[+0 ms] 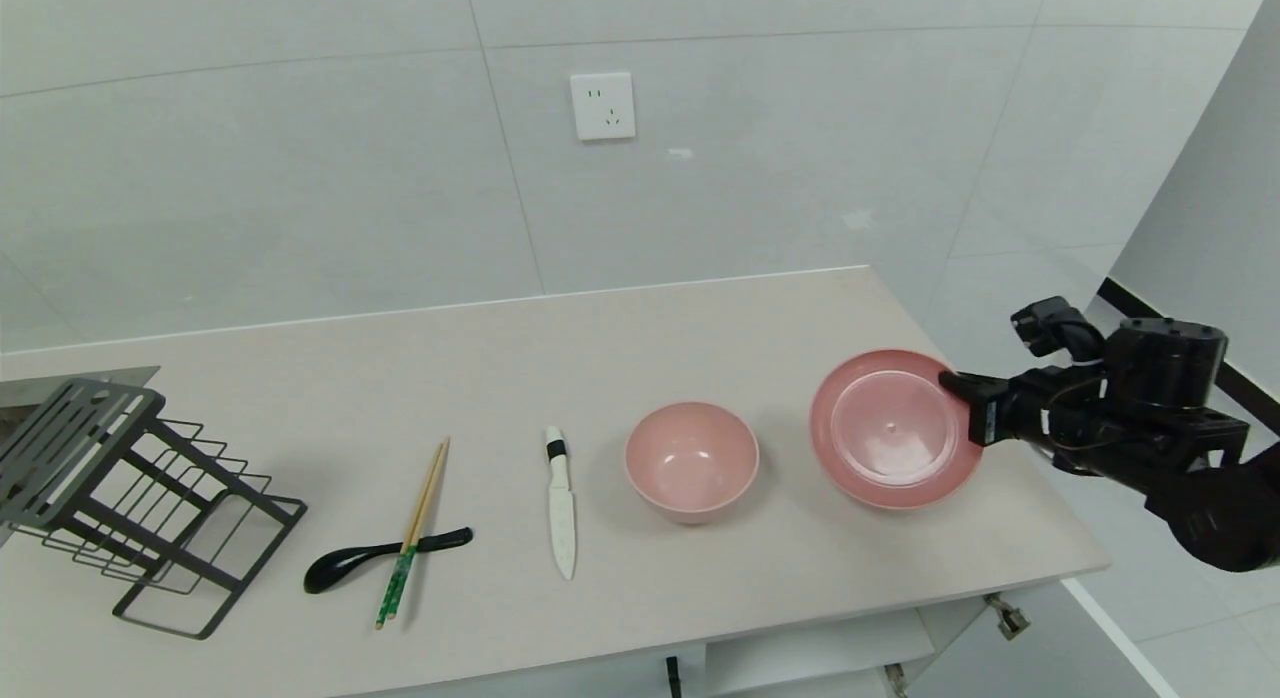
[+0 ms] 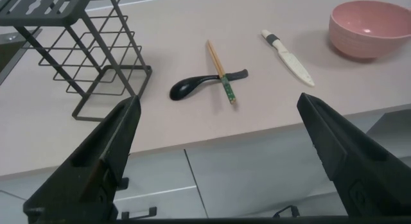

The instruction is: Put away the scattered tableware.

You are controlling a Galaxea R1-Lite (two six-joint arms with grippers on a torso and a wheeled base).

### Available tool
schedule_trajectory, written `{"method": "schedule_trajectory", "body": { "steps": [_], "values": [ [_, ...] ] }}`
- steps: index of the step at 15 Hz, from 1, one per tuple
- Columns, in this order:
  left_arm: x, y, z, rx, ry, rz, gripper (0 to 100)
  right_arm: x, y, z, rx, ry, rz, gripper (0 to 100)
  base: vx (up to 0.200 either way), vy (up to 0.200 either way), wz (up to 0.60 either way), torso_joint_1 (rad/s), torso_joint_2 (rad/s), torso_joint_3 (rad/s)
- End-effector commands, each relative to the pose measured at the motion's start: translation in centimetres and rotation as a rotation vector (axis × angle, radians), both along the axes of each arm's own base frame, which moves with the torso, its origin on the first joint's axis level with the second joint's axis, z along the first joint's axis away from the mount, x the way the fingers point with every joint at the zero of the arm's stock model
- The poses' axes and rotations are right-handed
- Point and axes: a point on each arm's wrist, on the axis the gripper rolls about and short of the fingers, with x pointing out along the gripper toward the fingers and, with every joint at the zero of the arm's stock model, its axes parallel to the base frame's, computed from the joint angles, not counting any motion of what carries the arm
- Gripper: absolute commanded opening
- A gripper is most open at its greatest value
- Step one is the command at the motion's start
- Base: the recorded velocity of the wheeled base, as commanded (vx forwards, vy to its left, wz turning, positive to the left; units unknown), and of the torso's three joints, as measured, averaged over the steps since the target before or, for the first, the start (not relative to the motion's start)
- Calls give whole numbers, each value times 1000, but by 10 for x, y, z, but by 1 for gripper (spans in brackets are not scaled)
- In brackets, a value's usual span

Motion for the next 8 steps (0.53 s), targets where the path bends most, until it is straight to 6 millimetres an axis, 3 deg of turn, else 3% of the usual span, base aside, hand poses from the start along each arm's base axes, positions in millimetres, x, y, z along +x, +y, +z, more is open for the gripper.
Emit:
{"method": "schedule_trajectory", "body": {
  "steps": [1, 2, 4, 6, 8],
  "values": [
    [0, 0, 0, 3, 0, -2, 100, -44, -4, 30, 30, -87, 4, 0, 0, 0, 0, 0, 0, 0],
    [0, -1, 1, 25, -9, -59, 100, -56, -5, 32, 66, -107, 0, 0, 0, 0, 0, 0, 0, 0],
    [-2, -3, 22, 66, -213, -135, 100, -71, -7, 18, 76, -80, 1, 0, 0, 0, 0, 0, 0, 0],
    [2, -3, 25, 51, -183, -147, 100, -72, -3, 18, 78, -80, 14, 0, 0, 0, 0, 0, 0, 0],
    [4, -3, 42, 29, -178, -217, 100, -76, -2, 24, 87, -105, 20, 0, 0, 0, 0, 0, 0, 0]
  ]
}}
